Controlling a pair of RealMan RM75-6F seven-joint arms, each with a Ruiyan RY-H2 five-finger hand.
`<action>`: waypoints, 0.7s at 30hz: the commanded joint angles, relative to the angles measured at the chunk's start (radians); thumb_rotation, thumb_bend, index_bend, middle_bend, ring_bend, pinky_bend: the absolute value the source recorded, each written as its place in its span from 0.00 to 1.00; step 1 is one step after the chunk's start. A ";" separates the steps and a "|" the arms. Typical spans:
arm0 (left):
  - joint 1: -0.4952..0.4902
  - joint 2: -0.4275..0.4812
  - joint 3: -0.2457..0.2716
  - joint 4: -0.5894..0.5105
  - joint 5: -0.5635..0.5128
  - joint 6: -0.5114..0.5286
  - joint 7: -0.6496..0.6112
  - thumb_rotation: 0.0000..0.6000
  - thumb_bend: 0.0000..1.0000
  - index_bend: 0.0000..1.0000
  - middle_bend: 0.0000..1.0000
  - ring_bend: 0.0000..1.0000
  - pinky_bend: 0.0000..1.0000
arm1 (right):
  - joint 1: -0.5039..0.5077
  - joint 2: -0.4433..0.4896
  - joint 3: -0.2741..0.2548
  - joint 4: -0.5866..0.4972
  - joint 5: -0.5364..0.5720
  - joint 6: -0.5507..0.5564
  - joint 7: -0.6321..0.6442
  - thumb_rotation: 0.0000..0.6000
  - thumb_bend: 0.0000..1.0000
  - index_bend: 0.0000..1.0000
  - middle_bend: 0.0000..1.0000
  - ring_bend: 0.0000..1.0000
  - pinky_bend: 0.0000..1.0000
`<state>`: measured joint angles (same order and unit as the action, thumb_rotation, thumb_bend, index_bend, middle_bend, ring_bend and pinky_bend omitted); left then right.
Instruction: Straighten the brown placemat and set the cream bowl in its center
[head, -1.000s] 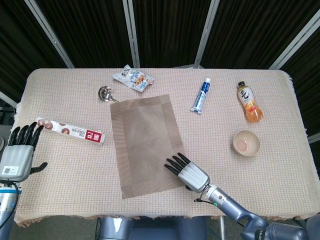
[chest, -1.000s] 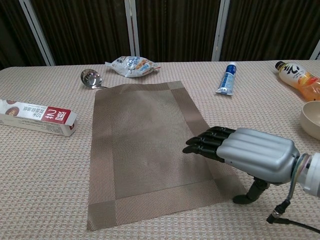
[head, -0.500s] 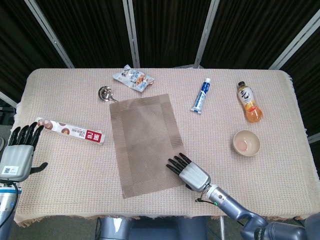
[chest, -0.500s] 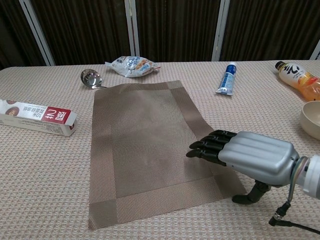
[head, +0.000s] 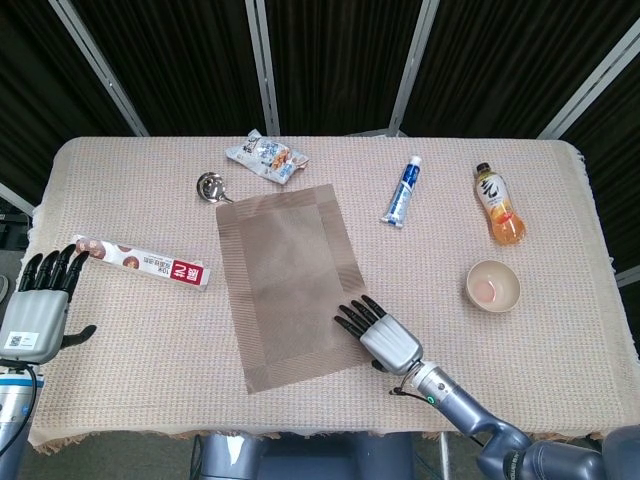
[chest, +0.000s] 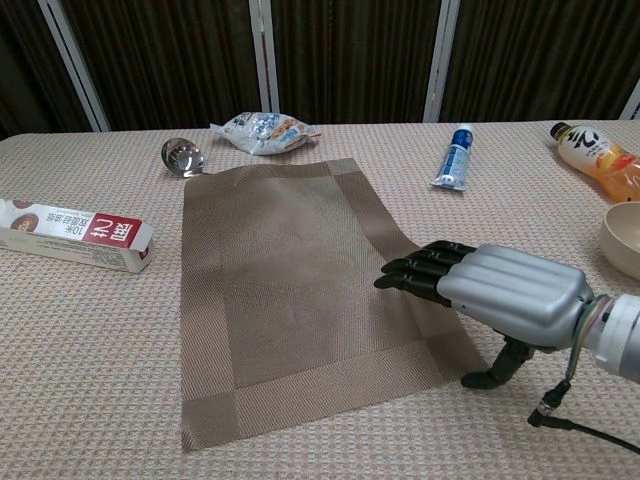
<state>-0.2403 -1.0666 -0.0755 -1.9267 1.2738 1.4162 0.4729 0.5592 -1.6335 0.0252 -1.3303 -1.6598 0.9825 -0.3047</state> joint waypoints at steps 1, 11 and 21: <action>0.000 0.000 0.000 0.000 0.001 -0.001 -0.001 1.00 0.00 0.00 0.00 0.00 0.00 | 0.003 -0.008 0.004 0.016 0.004 0.008 0.008 1.00 0.10 0.04 0.00 0.00 0.00; 0.001 0.001 0.001 0.001 0.003 -0.005 -0.005 1.00 0.00 0.00 0.00 0.00 0.00 | -0.001 -0.043 0.018 0.074 0.002 0.070 0.042 1.00 0.11 0.04 0.00 0.00 0.00; 0.002 0.002 0.001 0.001 0.006 -0.007 -0.007 1.00 0.00 0.00 0.00 0.00 0.00 | 0.008 -0.076 0.013 0.150 -0.005 0.100 0.037 1.00 0.16 0.04 0.00 0.00 0.00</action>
<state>-0.2387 -1.0643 -0.0746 -1.9258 1.2802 1.4093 0.4655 0.5637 -1.7059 0.0403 -1.1917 -1.6605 1.0802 -0.2600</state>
